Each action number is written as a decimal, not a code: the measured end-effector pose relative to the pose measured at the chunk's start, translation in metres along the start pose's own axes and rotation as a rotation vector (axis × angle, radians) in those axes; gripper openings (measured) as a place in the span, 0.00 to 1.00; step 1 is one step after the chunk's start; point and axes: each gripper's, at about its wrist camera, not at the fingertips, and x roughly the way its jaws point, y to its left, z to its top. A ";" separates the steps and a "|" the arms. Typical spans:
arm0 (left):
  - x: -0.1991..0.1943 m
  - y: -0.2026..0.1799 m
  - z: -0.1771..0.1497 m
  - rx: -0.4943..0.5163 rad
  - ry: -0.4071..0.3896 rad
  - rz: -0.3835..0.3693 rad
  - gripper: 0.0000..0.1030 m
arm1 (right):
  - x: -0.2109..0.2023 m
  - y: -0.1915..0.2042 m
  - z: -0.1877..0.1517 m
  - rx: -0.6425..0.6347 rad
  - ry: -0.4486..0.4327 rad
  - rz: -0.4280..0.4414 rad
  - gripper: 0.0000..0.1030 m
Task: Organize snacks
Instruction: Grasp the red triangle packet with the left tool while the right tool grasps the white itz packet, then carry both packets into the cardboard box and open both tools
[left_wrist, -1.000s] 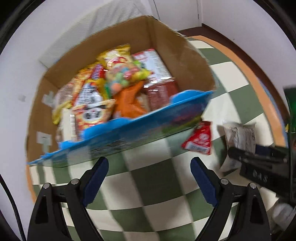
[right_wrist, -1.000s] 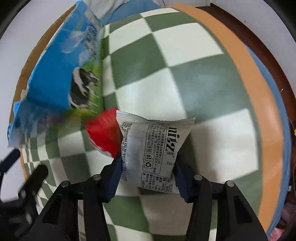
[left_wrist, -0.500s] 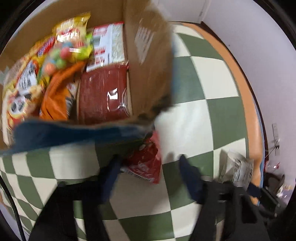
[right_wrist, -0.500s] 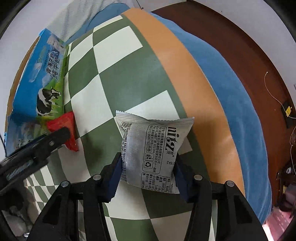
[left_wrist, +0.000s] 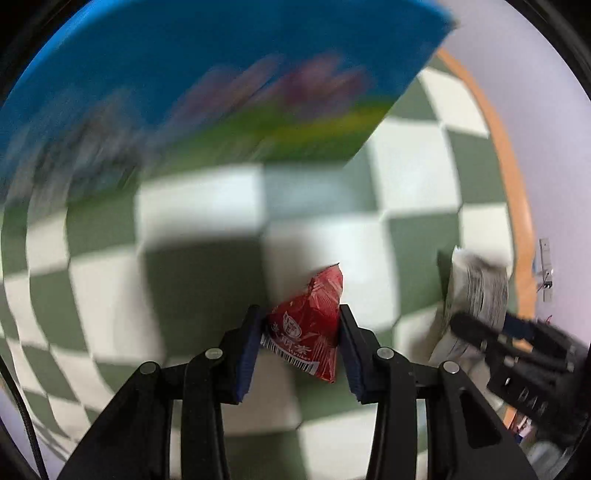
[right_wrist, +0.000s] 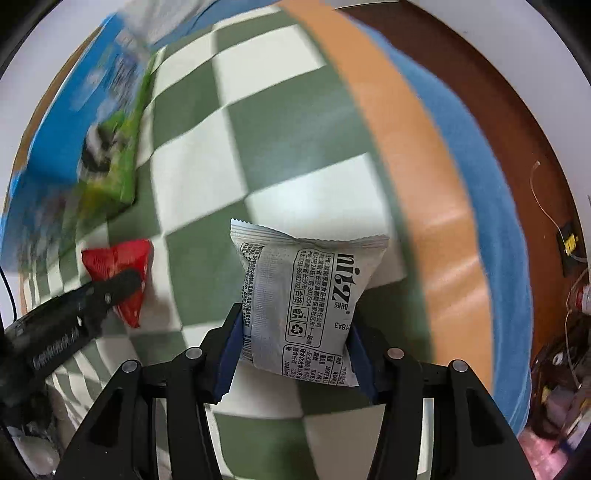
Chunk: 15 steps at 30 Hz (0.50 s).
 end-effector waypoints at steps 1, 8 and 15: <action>0.001 0.009 -0.007 -0.011 0.014 0.000 0.36 | 0.003 0.009 -0.005 -0.030 0.015 0.002 0.54; -0.001 0.074 -0.054 -0.131 0.069 0.008 0.36 | 0.026 0.071 -0.041 -0.210 0.113 0.024 0.54; 0.017 0.098 -0.055 -0.173 0.125 -0.062 0.47 | 0.040 0.106 -0.052 -0.279 0.140 0.004 0.61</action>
